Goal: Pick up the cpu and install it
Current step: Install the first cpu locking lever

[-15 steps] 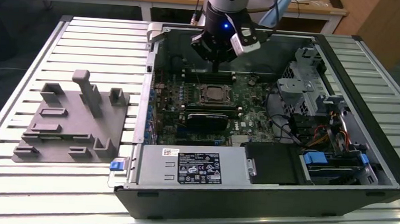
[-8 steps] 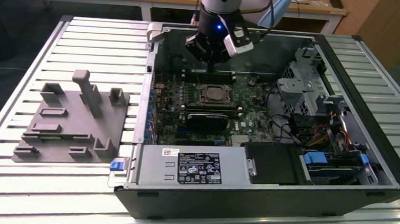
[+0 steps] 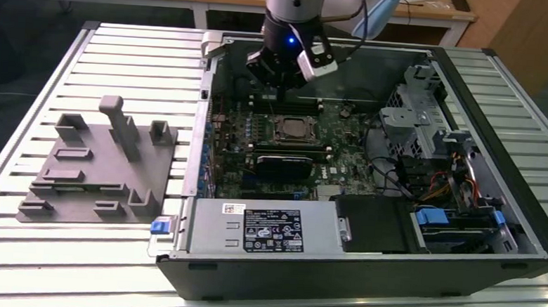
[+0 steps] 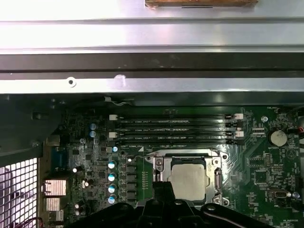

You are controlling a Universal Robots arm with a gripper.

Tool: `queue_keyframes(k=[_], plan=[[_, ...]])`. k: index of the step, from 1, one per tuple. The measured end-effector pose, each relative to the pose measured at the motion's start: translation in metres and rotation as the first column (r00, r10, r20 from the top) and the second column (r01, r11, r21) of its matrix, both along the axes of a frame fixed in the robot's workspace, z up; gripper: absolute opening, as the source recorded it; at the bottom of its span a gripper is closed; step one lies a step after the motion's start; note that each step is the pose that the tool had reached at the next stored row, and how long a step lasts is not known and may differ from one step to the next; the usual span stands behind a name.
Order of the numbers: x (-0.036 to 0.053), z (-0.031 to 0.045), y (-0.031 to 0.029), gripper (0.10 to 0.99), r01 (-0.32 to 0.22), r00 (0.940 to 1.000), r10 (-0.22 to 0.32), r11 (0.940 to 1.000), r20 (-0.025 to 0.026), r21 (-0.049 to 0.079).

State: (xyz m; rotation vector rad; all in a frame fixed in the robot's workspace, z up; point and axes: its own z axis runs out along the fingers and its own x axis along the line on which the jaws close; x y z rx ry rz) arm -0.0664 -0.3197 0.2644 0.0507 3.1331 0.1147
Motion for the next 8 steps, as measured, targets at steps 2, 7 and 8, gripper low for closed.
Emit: queue_keyframes(k=[2,7,8], plan=[[-0.0031,-0.0018,0.0,0.106,-0.002,1.0,0.002,1.0,0.0009,0.0],[-0.0141,-0.0039,0.0,0.106,-0.002,1.0,0.002,1.0,0.0037,0.0],[-0.016,-0.0044,0.0001,0.106,-0.002,1.0,0.002,1.0,0.0039,0.0]])
